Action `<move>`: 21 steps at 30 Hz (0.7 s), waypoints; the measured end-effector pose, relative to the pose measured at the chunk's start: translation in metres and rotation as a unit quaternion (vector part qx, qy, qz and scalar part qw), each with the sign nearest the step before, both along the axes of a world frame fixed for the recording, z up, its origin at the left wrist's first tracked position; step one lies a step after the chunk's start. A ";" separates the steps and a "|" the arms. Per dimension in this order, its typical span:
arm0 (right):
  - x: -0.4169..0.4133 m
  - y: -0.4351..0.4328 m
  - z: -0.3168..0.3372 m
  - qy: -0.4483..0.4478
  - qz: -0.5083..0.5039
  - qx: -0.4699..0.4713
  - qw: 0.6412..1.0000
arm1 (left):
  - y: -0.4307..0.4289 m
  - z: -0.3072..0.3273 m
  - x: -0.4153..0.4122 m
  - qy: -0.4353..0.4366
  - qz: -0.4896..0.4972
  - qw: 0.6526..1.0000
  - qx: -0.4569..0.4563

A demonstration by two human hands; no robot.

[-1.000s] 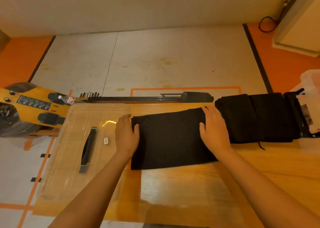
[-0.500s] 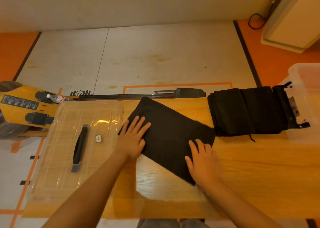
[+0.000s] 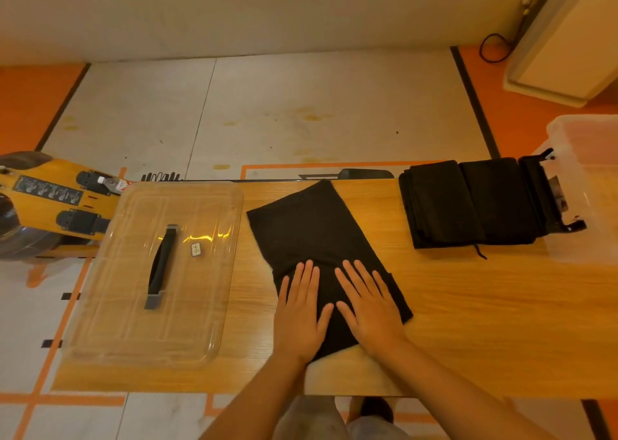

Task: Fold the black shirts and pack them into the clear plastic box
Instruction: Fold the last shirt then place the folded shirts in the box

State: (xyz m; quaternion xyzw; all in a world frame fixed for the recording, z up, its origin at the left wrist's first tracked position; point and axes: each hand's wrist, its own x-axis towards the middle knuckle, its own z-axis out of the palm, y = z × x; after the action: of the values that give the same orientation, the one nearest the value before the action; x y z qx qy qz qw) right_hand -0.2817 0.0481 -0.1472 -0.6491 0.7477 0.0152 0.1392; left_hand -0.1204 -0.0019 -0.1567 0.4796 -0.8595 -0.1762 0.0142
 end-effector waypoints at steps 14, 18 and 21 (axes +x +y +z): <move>-0.001 -0.041 -0.005 0.027 0.066 -0.011 0.997 | 0.000 -0.006 0.017 -0.004 0.009 1.000 -0.021; -0.022 -0.049 -0.009 0.049 -0.005 -0.014 0.999 | 0.013 -0.005 0.021 -0.011 0.056 0.998 -0.016; -0.033 -0.065 -0.004 0.046 -0.084 -0.027 0.995 | -0.006 0.003 0.012 0.021 0.074 0.997 -0.008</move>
State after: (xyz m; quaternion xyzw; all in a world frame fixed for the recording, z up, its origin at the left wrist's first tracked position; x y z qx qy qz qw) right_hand -0.3143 -0.0167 -0.1509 -0.5859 0.8055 0.0127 0.0880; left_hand -0.1081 -0.0076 -0.1535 0.5381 -0.8225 -0.1776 0.0491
